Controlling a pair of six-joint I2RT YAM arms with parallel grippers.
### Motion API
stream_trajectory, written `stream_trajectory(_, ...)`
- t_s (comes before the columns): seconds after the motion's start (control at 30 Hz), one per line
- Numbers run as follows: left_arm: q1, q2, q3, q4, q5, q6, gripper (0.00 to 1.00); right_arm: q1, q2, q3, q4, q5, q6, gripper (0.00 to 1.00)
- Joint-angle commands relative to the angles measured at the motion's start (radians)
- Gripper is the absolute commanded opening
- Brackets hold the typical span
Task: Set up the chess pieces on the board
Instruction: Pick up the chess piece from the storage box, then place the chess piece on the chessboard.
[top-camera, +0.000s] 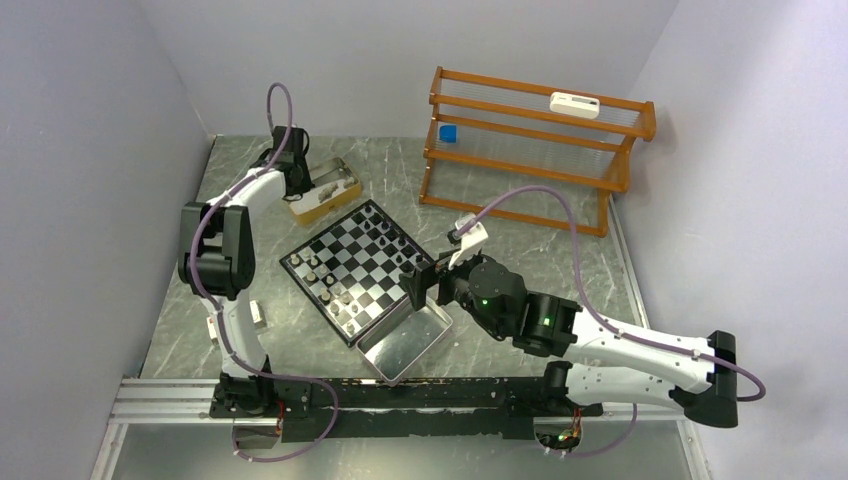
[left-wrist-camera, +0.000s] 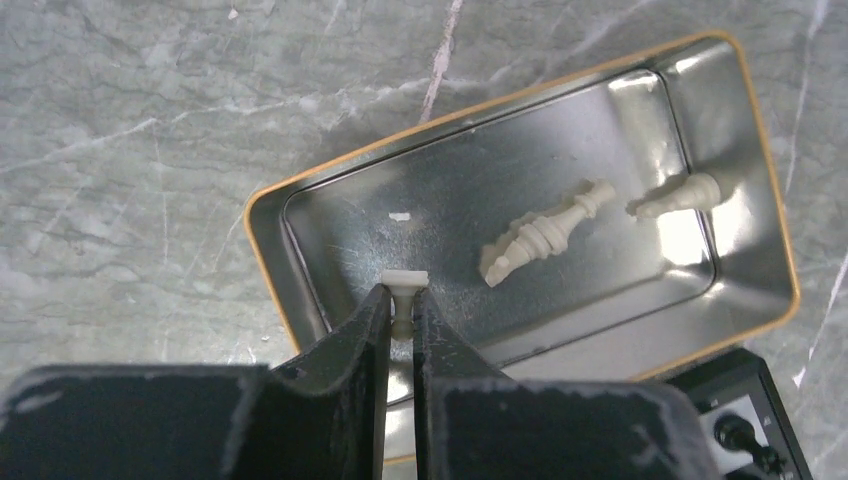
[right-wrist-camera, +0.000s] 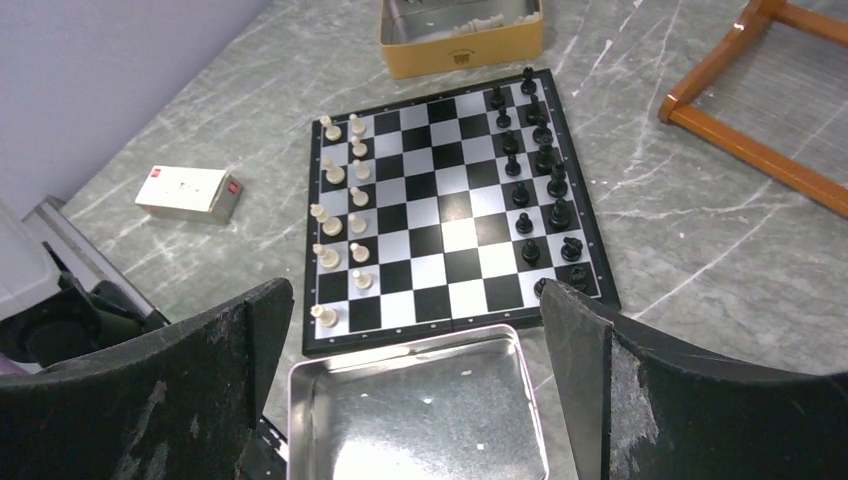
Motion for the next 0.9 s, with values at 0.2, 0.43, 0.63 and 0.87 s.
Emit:
stream_trajectory(0.2,0.007,-0.093,0.099,-0.273,0.211,0.21,0.05,-0.004,-0.042,0.001,-0.019,-0.008,0.064,1.0)
stream_trajectory(0.43,0.0,-0.15,0.077,-0.43,0.406,0.364,0.05,-0.004,-0.108,-0.023,-0.055,0.02,0.094,1.0)
stream_trajectory(0.63,-0.076,-0.224,0.006,-0.492,0.401,0.437,0.05,-0.005,-0.161,-0.011,-0.087,0.066,0.077,1.0)
stream_trajectory(0.87,-0.227,-0.235,-0.016,-0.602,0.346,0.467,0.05,-0.004,-0.209,0.063,-0.171,0.126,0.05,1.0)
